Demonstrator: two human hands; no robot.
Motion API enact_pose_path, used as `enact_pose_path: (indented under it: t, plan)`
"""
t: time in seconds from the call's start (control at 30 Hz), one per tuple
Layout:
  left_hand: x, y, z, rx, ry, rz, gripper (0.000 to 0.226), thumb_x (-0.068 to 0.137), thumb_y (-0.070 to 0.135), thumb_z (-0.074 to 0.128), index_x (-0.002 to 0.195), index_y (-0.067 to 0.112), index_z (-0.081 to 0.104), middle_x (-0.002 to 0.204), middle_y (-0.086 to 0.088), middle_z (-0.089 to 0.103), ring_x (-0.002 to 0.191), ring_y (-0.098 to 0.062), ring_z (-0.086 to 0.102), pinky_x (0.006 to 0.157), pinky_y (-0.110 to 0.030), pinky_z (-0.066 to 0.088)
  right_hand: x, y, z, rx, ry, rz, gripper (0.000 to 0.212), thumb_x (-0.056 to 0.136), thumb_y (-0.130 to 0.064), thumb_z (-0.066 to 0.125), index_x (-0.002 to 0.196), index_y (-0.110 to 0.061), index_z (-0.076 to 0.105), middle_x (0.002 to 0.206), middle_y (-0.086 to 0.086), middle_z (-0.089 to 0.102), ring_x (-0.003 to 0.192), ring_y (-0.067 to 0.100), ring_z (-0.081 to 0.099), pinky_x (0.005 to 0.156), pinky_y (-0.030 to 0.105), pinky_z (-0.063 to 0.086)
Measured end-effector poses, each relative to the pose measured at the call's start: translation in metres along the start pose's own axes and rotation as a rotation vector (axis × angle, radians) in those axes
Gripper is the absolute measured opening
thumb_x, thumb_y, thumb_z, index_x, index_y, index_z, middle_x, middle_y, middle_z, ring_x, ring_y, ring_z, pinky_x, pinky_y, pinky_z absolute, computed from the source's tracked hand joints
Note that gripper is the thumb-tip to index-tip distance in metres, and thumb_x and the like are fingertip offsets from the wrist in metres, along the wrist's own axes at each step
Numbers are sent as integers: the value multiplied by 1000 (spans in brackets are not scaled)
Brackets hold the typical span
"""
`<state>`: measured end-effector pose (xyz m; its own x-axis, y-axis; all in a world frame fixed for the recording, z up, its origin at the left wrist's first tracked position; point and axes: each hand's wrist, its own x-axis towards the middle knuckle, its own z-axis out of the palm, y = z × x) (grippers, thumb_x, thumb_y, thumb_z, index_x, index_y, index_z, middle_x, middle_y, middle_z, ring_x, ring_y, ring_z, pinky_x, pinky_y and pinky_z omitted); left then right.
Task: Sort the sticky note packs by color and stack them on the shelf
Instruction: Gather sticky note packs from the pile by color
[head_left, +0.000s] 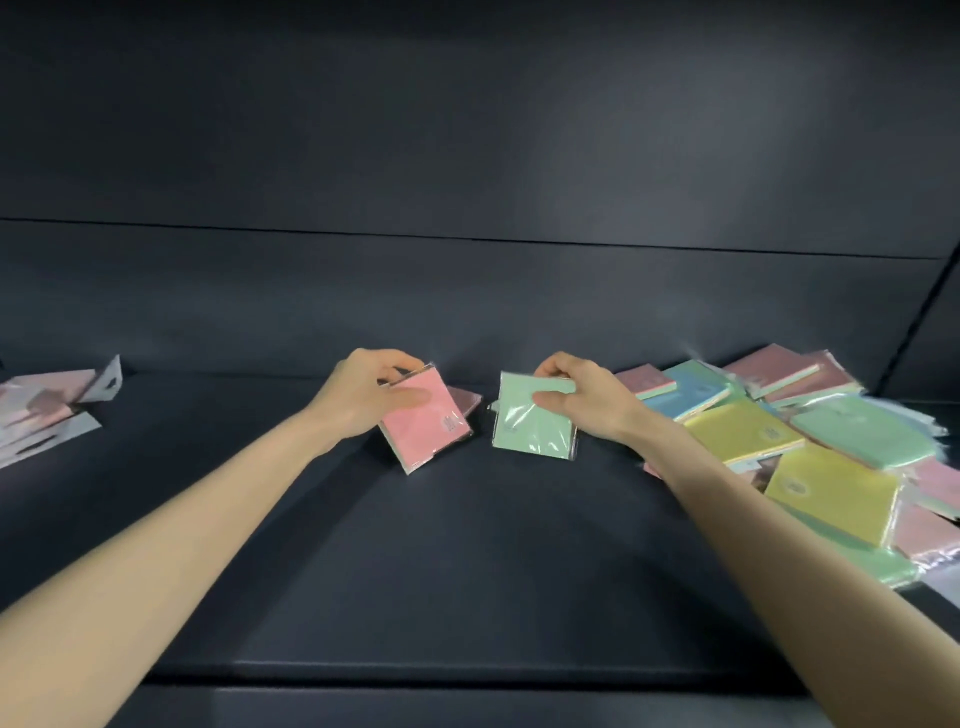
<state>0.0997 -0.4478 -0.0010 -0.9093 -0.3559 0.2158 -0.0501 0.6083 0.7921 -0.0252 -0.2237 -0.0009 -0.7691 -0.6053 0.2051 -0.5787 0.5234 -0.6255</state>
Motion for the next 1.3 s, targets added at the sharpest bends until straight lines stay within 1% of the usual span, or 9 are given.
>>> enact_pose_path:
  t: [0.17, 0.27, 0.37, 0.57, 0.7, 0.9, 1.03, 1.2, 1.3]
  plan:
    - [9, -9, 1, 147, -40, 34, 28, 80, 18, 74, 107, 17, 67, 90, 4, 66, 93, -15, 62, 76, -23, 44, 7, 2, 5, -156, -55, 42, 12, 89, -24, 58, 101, -23, 56, 111, 3, 54, 105, 19, 52, 82, 23, 35]
    - [11, -17, 4, 239, -81, 55, 22, 84, 18, 68, 106, 15, 68, 95, 3, 66, 86, -10, 58, 70, -18, 41, 7, 6, 10, -297, -127, 94, 23, 89, -29, 58, 111, -21, 61, 120, 5, 44, 120, 25, 41, 102, 33, 35]
    - [12, -24, 6, 299, -102, 65, 25, 86, 19, 66, 110, 14, 68, 96, 5, 64, 90, -10, 57, 77, -18, 38, 5, 7, 13, -309, -150, 97, 24, 89, -30, 59, 111, -21, 62, 129, 3, 43, 125, 25, 36, 108, 38, 30]
    - [12, -23, 7, 489, -127, 160, 30, 87, 30, 64, 116, 22, 61, 106, 2, 48, 104, -18, 47, 90, -29, 38, -1, 5, 11, -316, -120, 57, 37, 89, -32, 58, 125, -22, 53, 134, 2, 46, 122, 22, 44, 101, 33, 35]
    - [16, -6, 15, 489, -162, 234, 33, 88, 32, 62, 121, 24, 59, 111, 2, 52, 106, -16, 43, 90, -27, 34, -3, 6, -5, -340, -48, 45, 35, 90, -30, 59, 122, -17, 56, 129, 5, 51, 115, 23, 49, 95, 31, 38]
    - [35, 39, 42, 472, -188, 368, 34, 91, 33, 59, 123, 22, 57, 122, 2, 55, 119, -18, 46, 102, -35, 37, -12, 19, -50, -385, 48, 56, 37, 89, -23, 59, 124, -12, 55, 127, 8, 51, 112, 20, 54, 90, 23, 37]
    - [51, 70, 71, 462, -216, 420, 35, 91, 34, 58, 124, 22, 55, 120, 2, 56, 119, -18, 46, 101, -35, 37, -16, 40, -86, -437, 83, 90, 40, 90, -21, 57, 128, -10, 53, 133, 12, 49, 119, 28, 49, 95, 29, 37]
    - [66, 97, 118, 461, -249, 420, 38, 90, 35, 59, 124, 21, 55, 117, 0, 57, 115, -20, 48, 99, -37, 39, -17, 75, -121, -459, 101, 129, 41, 90, -26, 59, 127, -13, 53, 131, 11, 51, 119, 27, 48, 84, 22, 32]
    - [73, 107, 147, 470, -281, 376, 42, 88, 38, 61, 125, 19, 55, 117, -2, 57, 113, -21, 50, 96, -33, 40, -14, 96, -134, -455, 54, 138, 42, 89, -28, 61, 128, -14, 53, 129, 11, 54, 118, 26, 50, 87, 24, 36]
